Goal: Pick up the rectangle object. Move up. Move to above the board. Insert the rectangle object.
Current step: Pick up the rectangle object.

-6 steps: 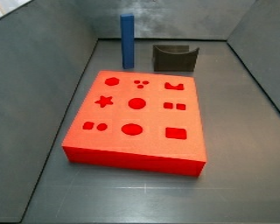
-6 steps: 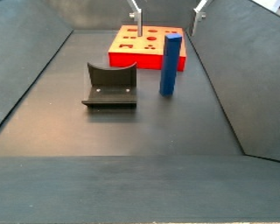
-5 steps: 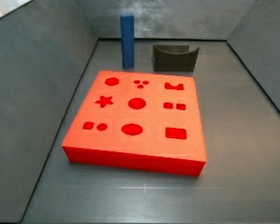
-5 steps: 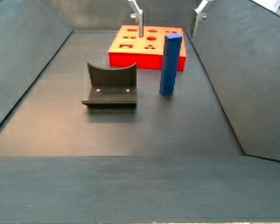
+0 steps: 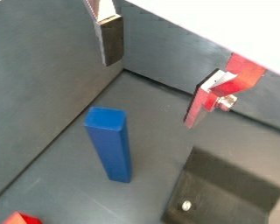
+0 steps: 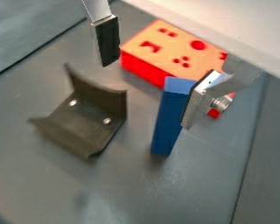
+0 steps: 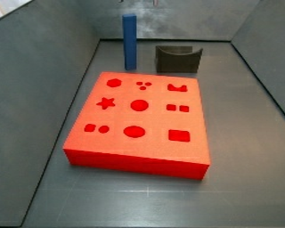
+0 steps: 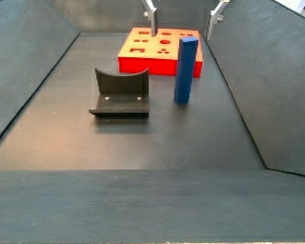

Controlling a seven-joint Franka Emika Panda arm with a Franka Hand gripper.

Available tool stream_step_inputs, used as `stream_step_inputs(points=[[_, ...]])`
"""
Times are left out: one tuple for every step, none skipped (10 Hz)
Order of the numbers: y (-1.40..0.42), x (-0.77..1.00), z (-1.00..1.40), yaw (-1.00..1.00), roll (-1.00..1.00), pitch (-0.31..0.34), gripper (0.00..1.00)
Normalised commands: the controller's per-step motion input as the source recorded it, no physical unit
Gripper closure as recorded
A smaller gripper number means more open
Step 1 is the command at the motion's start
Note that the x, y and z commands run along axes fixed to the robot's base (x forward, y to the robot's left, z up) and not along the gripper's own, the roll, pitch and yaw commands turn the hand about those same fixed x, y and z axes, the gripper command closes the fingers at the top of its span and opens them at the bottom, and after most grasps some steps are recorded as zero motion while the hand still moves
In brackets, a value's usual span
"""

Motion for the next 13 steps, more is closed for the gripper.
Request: stream_step_inputs(points=[[-0.20, 0.00, -0.06, -0.96, -0.03, -0.019, 0.00], [-0.20, 0.00, -0.08, -0.97, -0.03, -0.026, 0.00], [-0.19, 0.00, -0.09, -0.97, -0.03, -0.034, 0.00], [-0.05, 0.00, -0.18, -1.00, -0.05, -0.044, 0.00], [-0.04, 0.00, -0.19, -1.00, -0.05, -0.050, 0.00], [-0.03, 0.00, -0.20, -1.00, -0.05, -0.040, 0.00], [-0.02, 0.00, -0.22, -1.00, -0.04, -0.031, 0.00], [-0.02, 0.00, -0.22, -1.00, -0.04, -0.027, 0.00], [-0.02, 0.00, -0.22, -1.00, -0.04, -0.029, 0.00], [-0.02, 0.00, -0.22, -1.00, -0.04, -0.029, 0.00], [-0.02, 0.00, -0.22, -1.00, -0.04, -0.027, 0.00], [-0.05, 0.00, -0.26, -1.00, -0.06, -0.034, 0.00], [-0.06, -0.26, -0.32, -0.78, -0.05, -0.047, 0.00]])
